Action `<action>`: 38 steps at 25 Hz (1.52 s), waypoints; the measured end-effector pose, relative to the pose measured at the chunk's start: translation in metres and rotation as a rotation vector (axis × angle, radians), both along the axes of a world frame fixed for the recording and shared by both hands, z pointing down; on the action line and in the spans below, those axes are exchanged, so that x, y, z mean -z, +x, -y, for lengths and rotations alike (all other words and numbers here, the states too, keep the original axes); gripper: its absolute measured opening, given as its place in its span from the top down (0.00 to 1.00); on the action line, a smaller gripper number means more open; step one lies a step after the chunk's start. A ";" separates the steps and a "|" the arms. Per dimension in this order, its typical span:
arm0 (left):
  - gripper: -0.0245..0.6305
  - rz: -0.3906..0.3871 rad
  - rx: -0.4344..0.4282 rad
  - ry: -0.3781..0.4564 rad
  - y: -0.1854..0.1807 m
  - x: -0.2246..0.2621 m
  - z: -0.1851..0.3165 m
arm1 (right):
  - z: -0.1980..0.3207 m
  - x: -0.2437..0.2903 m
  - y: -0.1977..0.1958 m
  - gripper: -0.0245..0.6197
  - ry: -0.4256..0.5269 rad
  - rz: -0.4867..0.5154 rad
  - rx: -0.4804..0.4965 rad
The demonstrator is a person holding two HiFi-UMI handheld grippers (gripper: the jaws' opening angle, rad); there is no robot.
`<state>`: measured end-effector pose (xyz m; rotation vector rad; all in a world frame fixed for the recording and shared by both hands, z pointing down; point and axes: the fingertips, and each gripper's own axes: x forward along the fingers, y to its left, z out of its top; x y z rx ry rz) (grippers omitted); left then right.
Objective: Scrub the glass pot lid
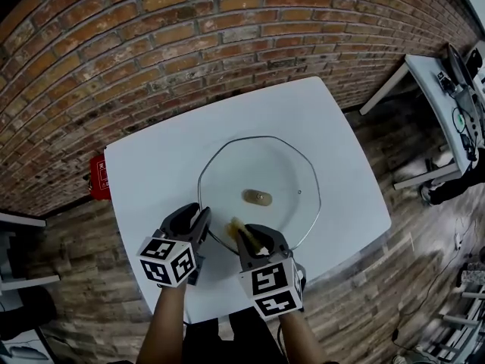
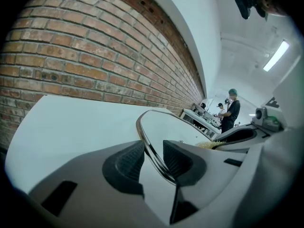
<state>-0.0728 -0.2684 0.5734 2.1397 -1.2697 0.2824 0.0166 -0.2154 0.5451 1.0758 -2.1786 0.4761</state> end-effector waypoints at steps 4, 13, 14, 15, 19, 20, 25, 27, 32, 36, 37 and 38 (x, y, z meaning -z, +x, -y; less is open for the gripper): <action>0.77 -0.002 0.006 0.000 -0.001 0.000 0.000 | 0.004 -0.012 0.056 0.87 -0.019 -0.100 -0.090; 0.78 0.001 -0.001 0.010 0.001 0.002 0.000 | 0.019 -0.012 0.117 0.87 0.001 -0.124 -0.266; 0.78 0.000 -0.002 0.012 0.001 0.003 0.000 | 0.019 -0.012 0.116 0.87 0.004 -0.126 -0.266; 0.78 -0.001 -0.003 0.016 0.001 0.004 0.001 | 0.019 -0.012 0.116 0.87 0.004 -0.125 -0.268; 0.78 -0.009 -0.008 0.029 0.001 0.007 0.003 | 0.019 -0.011 0.114 0.87 0.013 -0.107 -0.278; 0.78 -0.011 -0.008 0.033 0.001 0.008 0.003 | 0.019 -0.010 0.114 0.87 0.020 -0.100 -0.280; 0.86 0.007 0.005 0.056 -0.008 0.015 0.004 | 0.023 0.000 0.112 0.87 0.072 -0.070 -0.294; 0.90 0.016 0.014 0.068 -0.013 0.019 0.004 | 0.025 0.002 0.111 0.87 0.089 -0.046 -0.304; 0.94 0.042 0.018 0.102 -0.019 0.029 0.000 | 0.026 0.011 0.111 0.87 0.124 0.013 -0.330; 0.95 0.059 0.004 0.137 -0.017 0.043 -0.003 | 0.025 0.026 0.112 0.87 0.173 0.053 -0.356; 0.95 0.064 0.000 0.149 -0.015 0.047 -0.004 | 0.025 0.032 0.112 0.87 0.192 0.064 -0.361; 0.95 0.066 -0.003 0.161 -0.014 0.052 -0.004 | 0.025 0.039 0.113 0.87 0.214 0.075 -0.366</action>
